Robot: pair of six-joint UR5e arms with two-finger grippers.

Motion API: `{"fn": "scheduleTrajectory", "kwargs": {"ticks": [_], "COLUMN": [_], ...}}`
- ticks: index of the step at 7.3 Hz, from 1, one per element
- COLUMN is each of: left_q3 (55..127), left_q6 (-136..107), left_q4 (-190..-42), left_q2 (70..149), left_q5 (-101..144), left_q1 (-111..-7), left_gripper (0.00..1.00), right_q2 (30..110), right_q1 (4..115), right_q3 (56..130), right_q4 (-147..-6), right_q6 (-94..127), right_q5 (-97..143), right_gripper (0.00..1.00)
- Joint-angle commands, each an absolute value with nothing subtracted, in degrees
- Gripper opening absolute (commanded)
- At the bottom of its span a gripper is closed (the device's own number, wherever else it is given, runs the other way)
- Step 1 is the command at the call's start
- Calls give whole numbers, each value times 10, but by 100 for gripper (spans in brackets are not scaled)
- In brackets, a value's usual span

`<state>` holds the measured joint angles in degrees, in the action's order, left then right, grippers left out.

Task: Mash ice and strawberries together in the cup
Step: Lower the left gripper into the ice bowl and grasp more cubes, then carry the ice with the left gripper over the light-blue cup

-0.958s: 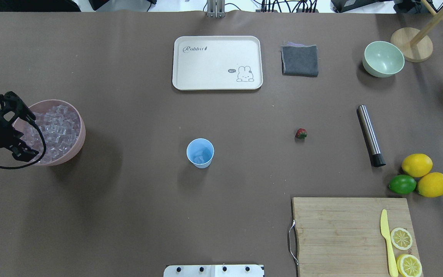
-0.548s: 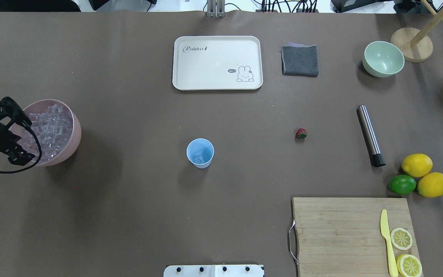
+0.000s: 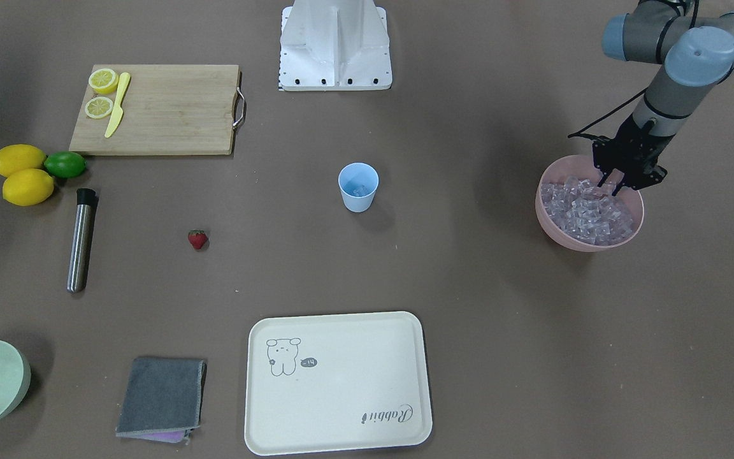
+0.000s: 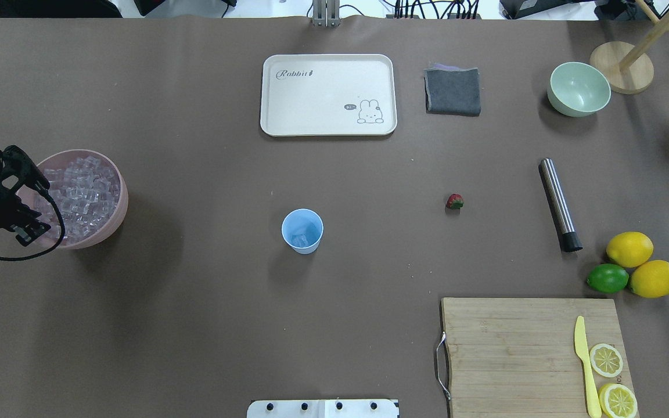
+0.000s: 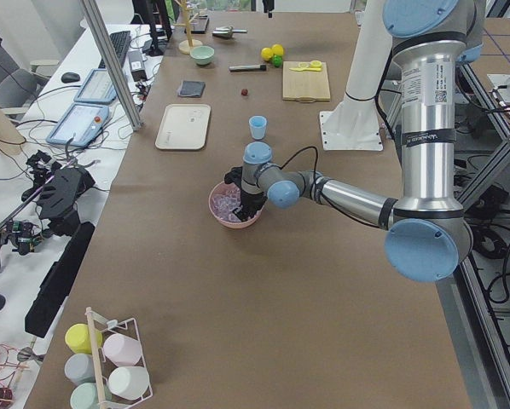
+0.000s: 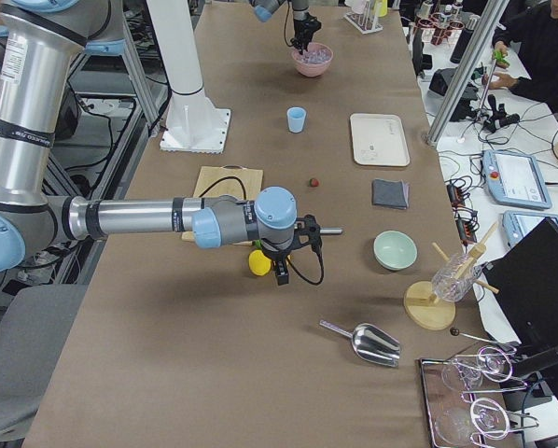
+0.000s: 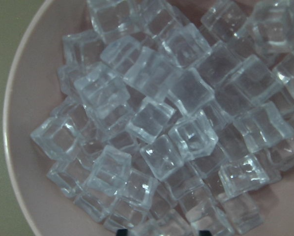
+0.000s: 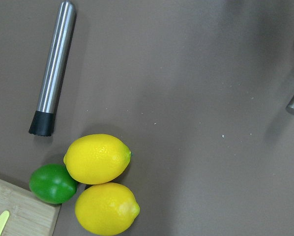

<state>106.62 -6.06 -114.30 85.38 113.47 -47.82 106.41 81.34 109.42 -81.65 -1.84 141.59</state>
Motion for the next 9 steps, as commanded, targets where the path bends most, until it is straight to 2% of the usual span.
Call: {"fn": "scheduleTrajectory", "kwargs": {"ticks": [1,3,4,5,6,8,9], "left_q3": [1077,1112,1143,1167,1172,1149,1109], "left_q6": [-61,-61,-64,-76,-156,-352,-442], "left_q4": [-1139,-1082,-1013,-901,-850,-845,-843], "left_q2": [855,866,894,964,1028,1124,1189], "left_q5": [1137,1157,1175,1178,1179,1175,1171], "left_q1": [-485,-513,-532,-533,-526,-428,-405], "left_gripper": [0,0,0,0,0,0,0], "right_q2": [1067,1066,1065,1065,1064,1061,1061], "right_q1": [816,815,815,815,815,815,815], "right_q3": [1094,1094,1094,1093,1092,1091,1090], "right_q4": [-817,-817,-817,-817,-817,-817,-817], "right_q6": [-21,-21,-21,-19,-18,-18,-18], "right_q5": [1416,1416,1416,1416,1416,1416,1415], "right_gripper": [100,100,100,100,100,100,100]}}
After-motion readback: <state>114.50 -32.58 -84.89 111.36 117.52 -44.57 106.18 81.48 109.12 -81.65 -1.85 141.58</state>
